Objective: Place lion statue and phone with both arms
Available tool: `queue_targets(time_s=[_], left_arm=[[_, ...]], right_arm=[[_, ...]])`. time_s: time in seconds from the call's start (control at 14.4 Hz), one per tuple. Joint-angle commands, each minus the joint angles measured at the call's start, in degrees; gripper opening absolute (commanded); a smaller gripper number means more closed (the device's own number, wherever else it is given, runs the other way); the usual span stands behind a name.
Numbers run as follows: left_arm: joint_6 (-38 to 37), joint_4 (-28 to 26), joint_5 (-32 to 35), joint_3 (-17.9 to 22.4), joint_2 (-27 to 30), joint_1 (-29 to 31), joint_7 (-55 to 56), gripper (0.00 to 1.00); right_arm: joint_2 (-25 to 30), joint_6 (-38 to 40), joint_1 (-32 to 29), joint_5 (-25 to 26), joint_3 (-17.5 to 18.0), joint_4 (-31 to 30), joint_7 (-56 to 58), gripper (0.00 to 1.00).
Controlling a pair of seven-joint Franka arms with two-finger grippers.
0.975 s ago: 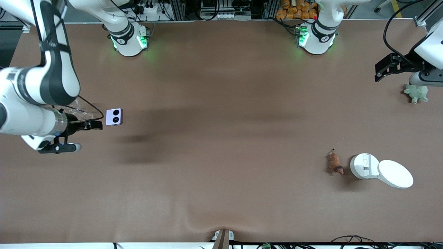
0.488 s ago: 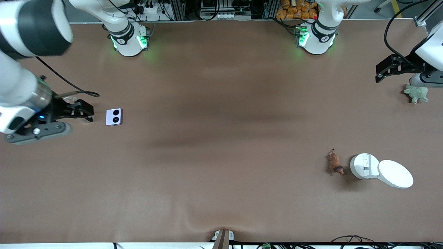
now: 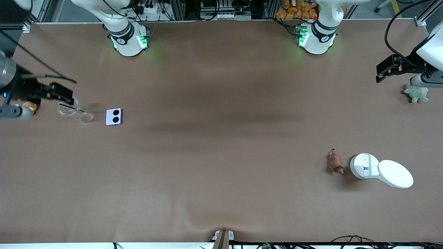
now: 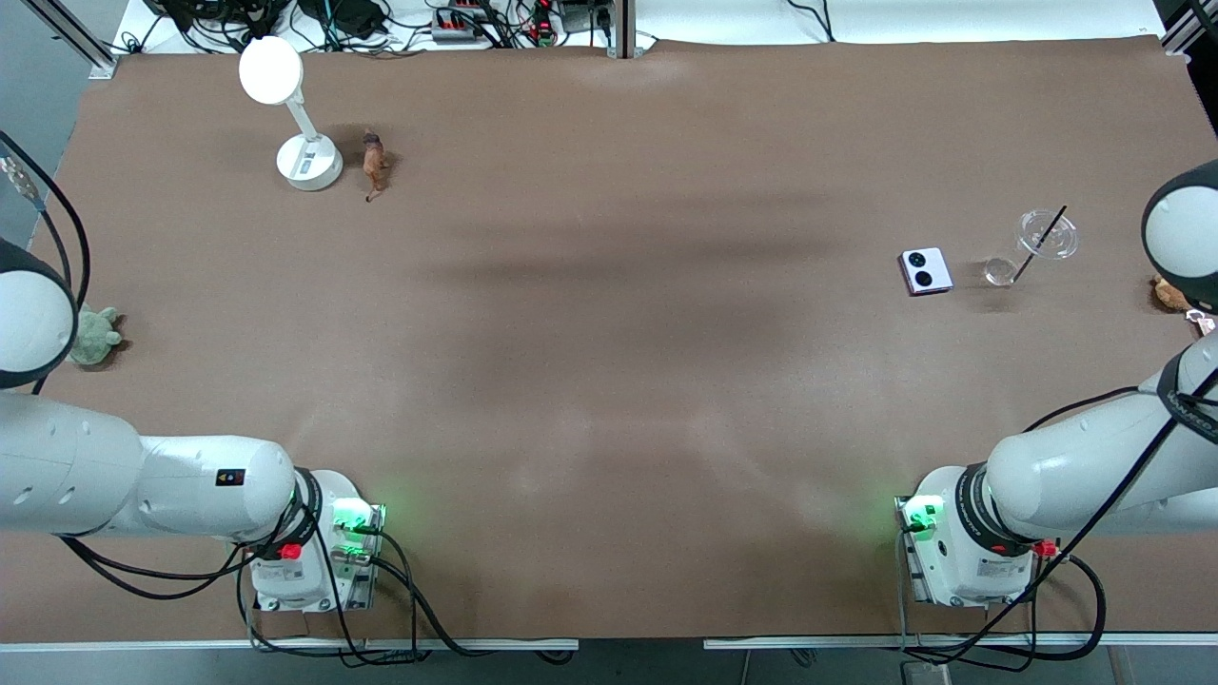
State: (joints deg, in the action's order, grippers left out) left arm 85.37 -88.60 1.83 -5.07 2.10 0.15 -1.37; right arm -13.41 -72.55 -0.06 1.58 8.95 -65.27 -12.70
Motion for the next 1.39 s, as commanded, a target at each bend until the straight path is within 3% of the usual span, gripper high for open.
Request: queue_targets(time_s=[0.0, 0.07, 0.21, 0.42, 0.56, 0.91, 1.32], left_arm=[[-0.91, 1.14, 0.27, -0.21, -0.43, 0.38, -0.22, 1.00], [-0.91, 1.14, 0.19, -0.21, -0.43, 0.38, -0.22, 1.00], [-0.91, 1.14, 0.27, -0.21, -0.43, 0.29, -0.22, 1.00], [-0.91, 1.14, 0.27, -0.21, -0.43, 0.29, -0.22, 1.00], [-0.91, 1.14, 0.19, -0.21, -0.43, 0.29, -0.22, 1.00], [-0.82, 1.14, 0.19, -0.21, -0.43, 0.29, -0.22, 1.00], [-0.74, 1.14, 0.27, -0.21, -0.43, 0.38, -0.22, 1.00]], right_arm=[[6.27, -0.57, 5.65, -7.36, -12.85, -7.29, -1.54, 1.00], [8.73, -2.23, 8.21, -7.73, -16.56, -10.89, -1.45, 1.00], [14.00, -6.35, 7.19, -7.56, -16.69, -18.98, -1.28, 1.00], [18.85, -9.01, 1.49, -7.21, -11.44, -26.21, -1.10, 1.00], [19.21, -8.66, 1.03, -5.46, -9.84, -26.22, -1.10, 1.00], [19.57, -9.19, 1.03, -4.84, -9.83, -25.96, -1.01, 1.00], [15.61, -8.66, 0.50, -2.46, -9.92, -19.90, 6.00, 1.00]])
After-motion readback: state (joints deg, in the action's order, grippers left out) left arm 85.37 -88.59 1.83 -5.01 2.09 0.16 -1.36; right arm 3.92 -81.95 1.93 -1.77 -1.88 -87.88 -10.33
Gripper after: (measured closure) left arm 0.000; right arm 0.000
